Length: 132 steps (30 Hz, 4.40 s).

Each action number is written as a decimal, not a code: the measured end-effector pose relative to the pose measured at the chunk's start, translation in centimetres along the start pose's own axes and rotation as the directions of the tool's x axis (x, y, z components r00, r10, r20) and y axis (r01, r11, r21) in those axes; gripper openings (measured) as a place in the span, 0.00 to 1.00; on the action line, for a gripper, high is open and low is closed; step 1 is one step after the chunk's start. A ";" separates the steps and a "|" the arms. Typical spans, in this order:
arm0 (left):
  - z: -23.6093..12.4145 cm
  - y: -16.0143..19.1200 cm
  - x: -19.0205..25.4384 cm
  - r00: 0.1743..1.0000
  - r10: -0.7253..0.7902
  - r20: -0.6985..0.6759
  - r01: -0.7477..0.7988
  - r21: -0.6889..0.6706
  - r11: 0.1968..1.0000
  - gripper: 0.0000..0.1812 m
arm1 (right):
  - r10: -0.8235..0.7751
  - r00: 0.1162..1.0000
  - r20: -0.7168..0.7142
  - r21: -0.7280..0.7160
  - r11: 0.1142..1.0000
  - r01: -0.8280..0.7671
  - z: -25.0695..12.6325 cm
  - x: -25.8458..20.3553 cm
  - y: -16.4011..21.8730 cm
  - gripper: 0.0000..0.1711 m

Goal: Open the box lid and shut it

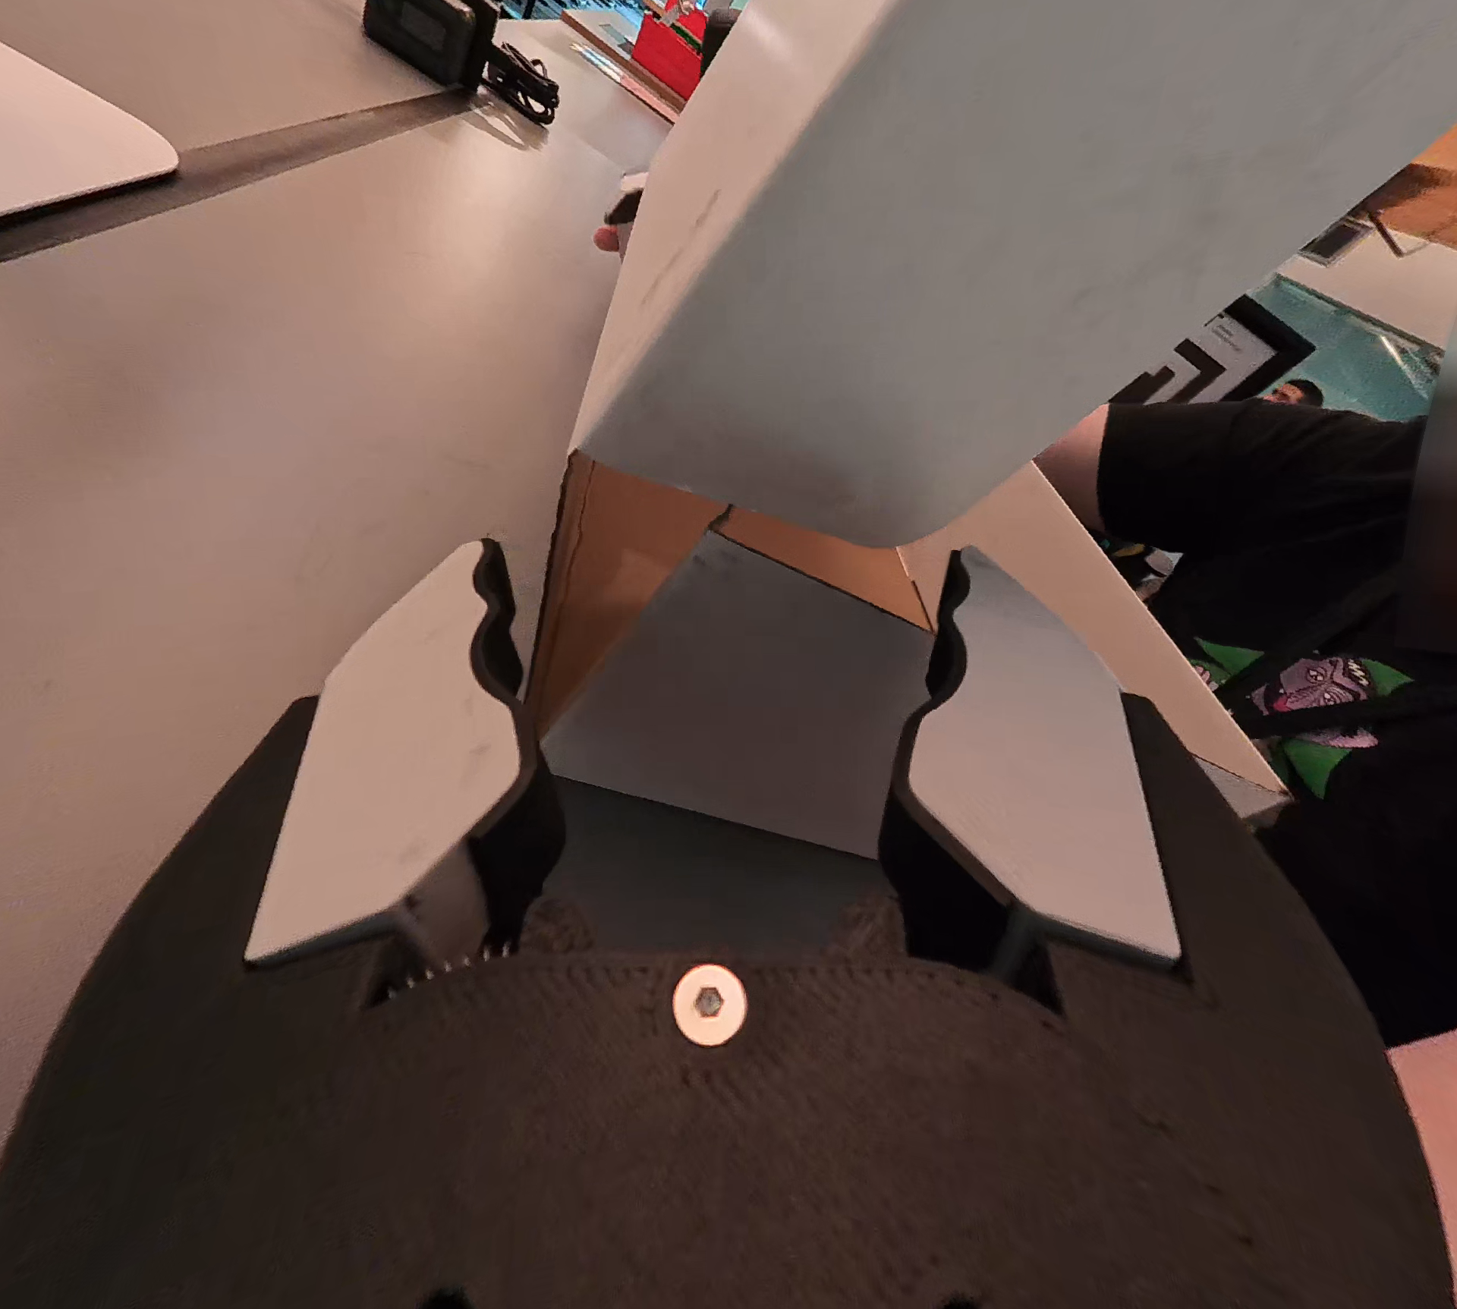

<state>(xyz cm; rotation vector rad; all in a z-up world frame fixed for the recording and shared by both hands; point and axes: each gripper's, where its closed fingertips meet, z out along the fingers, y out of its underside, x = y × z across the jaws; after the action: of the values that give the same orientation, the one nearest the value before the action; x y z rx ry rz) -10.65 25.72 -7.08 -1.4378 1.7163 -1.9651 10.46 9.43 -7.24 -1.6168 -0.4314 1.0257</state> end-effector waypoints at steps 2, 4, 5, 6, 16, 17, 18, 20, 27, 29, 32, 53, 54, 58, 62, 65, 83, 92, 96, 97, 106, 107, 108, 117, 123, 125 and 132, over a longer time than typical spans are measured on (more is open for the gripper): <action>0.0 0.0 -0.2 1.000 0.000 0.002 0.000 0.005 1.000 0.58 | 0.035 0.998 0.053 0.000 0.999 -0.035 0.1 -0.2 -0.1 0.77; 0.4 0.0 -0.2 1.000 -0.013 -0.016 0.013 0.005 1.000 0.60 | 0.049 0.995 0.091 0.010 0.999 -0.050 0.3 -0.3 -0.3 0.78; 0.7 0.2 -0.2 0.999 -0.019 -0.031 0.019 -0.002 1.000 0.60 | 0.056 0.992 0.115 0.012 0.998 -0.058 0.5 -0.5 -0.4 0.78; 1.0 0.3 -0.2 0.999 -0.023 -0.044 0.023 -0.010 1.000 0.60 | 0.068 0.988 0.139 0.014 0.997 -0.071 0.8 -0.7 -0.4 0.78; 2.2 0.9 0.4 0.994 -0.034 -0.103 0.029 -0.052 0.998 0.52 | 0.051 0.980 0.194 0.015 0.998 -0.055 1.2 -1.9 -0.2 0.72; 2.2 0.9 0.4 0.994 -0.032 -0.102 0.027 -0.050 0.998 0.52 | 0.050 0.979 0.198 0.019 0.998 -0.055 1.2 -1.9 -0.3 0.72; 2.2 0.9 0.4 0.994 -0.033 -0.103 0.028 -0.049 0.998 0.52 | 0.051 0.978 0.201 0.023 0.998 -0.057 1.2 -1.9 -0.3 0.72; 2.2 0.9 0.4 0.994 -0.034 -0.102 0.029 -0.049 0.998 0.52 | 0.057 0.977 0.204 0.031 0.997 -0.065 1.1 -2.0 -0.4 0.72; 2.1 0.9 0.4 0.994 -0.038 -0.104 0.034 -0.047 0.998 0.50 | 0.103 0.980 0.170 -0.002 0.995 -0.104 1.1 -3.1 0.3 0.75; 2.1 0.9 0.6 0.993 -0.038 -0.112 0.033 -0.050 0.998 0.49 | 0.084 0.984 0.156 0.006 0.996 -0.086 1.2 -3.8 0.3 0.77; 2.1 0.9 0.6 0.993 -0.035 -0.111 0.029 -0.050 0.998 0.49 | 0.039 0.992 0.118 -0.015 0.999 -0.037 1.6 -3.7 0.9 0.77; 1.9 0.8 0.5 0.994 -0.045 -0.104 0.041 -0.038 0.998 0.47 | 0.029 0.989 0.142 -0.031 0.999 -0.025 1.1 -4.2 0.9 0.74; 1.8 0.8 0.5 0.994 -0.046 -0.104 0.042 -0.037 0.998 0.46 | 0.029 0.990 0.141 -0.032 0.999 -0.025 1.1 -4.1 1.0 0.74; 1.8 0.8 0.6 0.993 -0.043 -0.106 0.039 -0.038 0.998 0.46 | 0.024 0.992 0.126 -0.043 0.999 -0.018 1.2 -3.7 1.3 0.72; 1.8 0.8 0.6 0.994 -0.041 -0.102 0.037 -0.042 0.998 0.45 | 0.016 0.992 0.124 -0.048 0.999 -0.010 1.2 -3.7 1.3 0.72; 1.7 0.8 0.6 0.995 -0.043 -0.090 0.038 -0.052 0.998 0.45 | 0.012 0.994 0.111 -0.041 0.999 -0.007 0.8 -3.7 1.1 0.72; -3.8 -9.2 6.9 0.944 0.191 0.268 -0.252 0.217 0.943 0.59 | -0.248 0.689 -0.681 0.021 0.934 0.356 -9.3 -4.6 -4.9 0.53; -1.2 -11.1 15.2 0.840 0.117 0.530 -0.296 0.267 0.917 0.61 | -0.484 0.248 -0.839 -0.254 0.752 0.608 -6.8 -17.9 -7.6 0.26; -1.8 -9.2 18.3 0.743 0.076 0.664 -0.382 0.328 0.864 0.63 | -0.576 0.248 -0.779 -0.305 0.693 0.653 -0.7 -23.1 -8.6 0.15; -1.5 -8.5 18.6 0.723 0.052 0.689 -0.386 0.341 0.857 0.64 | -0.600 0.264 -0.755 -0.313 0.684 0.659 1.1 -23.9 -8.6 0.12; 0.6 -7.6 13.3 0.416 -0.033 0.909 -0.308 0.175 0.935 0.52 | -0.581 0.632 -0.514 -0.419 0.812 0.405 16.5 -16.3 -4.1 0.15; 0.9 -7.5 12.8 0.429 -0.032 0.903 -0.277 0.165 0.947 0.48 | -0.553 0.663 -0.505 -0.429 0.827 0.363 17.5 -15.0 -3.7 0.15; 1.2 -7.5 12.6 0.446 -0.034 0.895 -0.250 0.161 0.955 0.44 | -0.515 0.699 -0.497 -0.422 0.847 0.324 18.5 -13.8 -3.5 0.16; -0.3 -8.1 10.6 0.408 -0.045 0.912 -0.137 0.110 0.984 0.19 | -0.286 0.812 -0.509 -0.422 0.905 0.055 23.0 -4.4 -1.5 0.20; -1.2 -8.2 10.7 0.380 -0.064 0.923 -0.134 0.123 0.983 0.13 | -0.355 0.785 -0.508 -0.528 0.848 0.042 24.6 -2.2 0.4 0.08; -1.5 -8.2 10.8 0.366 -0.062 0.929 -0.131 0.117 0.984 0.11 | -0.402 0.761 -0.509 -0.575 0.817 0.047 24.5 -1.5 1.0 0.02; -2.6 -7.6 11.4 0.333 -0.075 0.940 -0.121 0.122 0.985 0.05 | -0.476 0.677 -0.561 -0.607 0.793 0.054 23.1 0.3 0.7 0.02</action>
<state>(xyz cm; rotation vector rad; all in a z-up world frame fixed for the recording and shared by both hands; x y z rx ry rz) -15.12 22.49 5.72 -1.8691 0.9160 -0.7516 -7.93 23.37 -8.07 -2.2210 -0.4504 -0.0320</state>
